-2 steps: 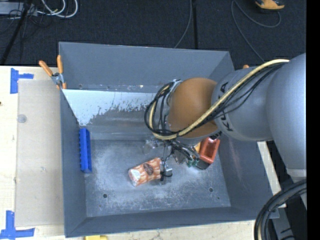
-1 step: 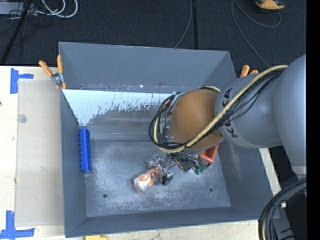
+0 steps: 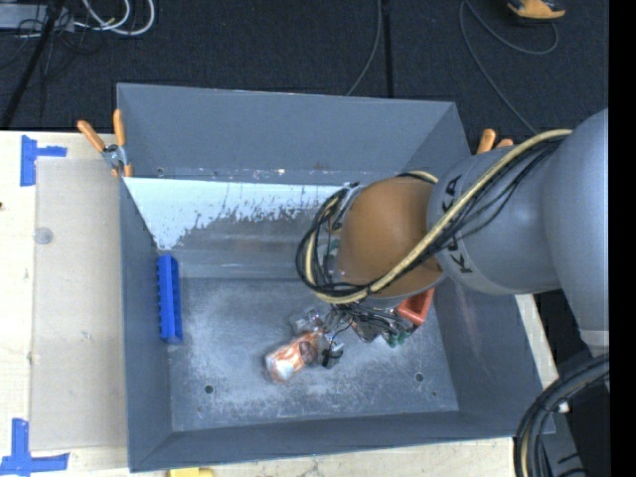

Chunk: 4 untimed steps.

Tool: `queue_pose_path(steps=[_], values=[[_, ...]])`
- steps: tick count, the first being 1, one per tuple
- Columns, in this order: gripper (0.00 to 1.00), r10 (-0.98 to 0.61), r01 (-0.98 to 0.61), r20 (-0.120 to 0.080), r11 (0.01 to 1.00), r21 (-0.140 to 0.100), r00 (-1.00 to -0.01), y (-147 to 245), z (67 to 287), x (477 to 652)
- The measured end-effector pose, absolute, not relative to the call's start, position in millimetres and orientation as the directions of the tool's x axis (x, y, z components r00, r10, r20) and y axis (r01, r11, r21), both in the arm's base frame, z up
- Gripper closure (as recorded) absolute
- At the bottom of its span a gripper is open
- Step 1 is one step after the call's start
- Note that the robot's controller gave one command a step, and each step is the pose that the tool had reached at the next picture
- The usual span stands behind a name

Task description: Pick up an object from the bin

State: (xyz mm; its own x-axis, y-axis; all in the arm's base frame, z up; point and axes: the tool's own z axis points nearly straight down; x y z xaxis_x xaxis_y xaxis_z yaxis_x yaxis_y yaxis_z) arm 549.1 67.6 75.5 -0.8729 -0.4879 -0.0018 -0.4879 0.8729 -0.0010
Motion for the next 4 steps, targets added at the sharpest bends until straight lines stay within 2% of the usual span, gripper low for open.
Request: queue_pose_path(steps=[1, 2, 3, 4], values=[[1.00, -0.511, -0.511, -0.002, 0.859, -0.001, -0.859, 71, 72, 571.3], [1.00, -0.554, -0.554, -0.002, 0.833, 0.000, -0.833, 53, 186, 561.7], [1.00, -0.553, -0.553, -0.002, 0.833, 0.000, -0.833, 53, 186, 561.7], [1.00, -0.568, -0.568, 0.005, 0.823, 0.004, -0.823, 55, 225, 557.3]])
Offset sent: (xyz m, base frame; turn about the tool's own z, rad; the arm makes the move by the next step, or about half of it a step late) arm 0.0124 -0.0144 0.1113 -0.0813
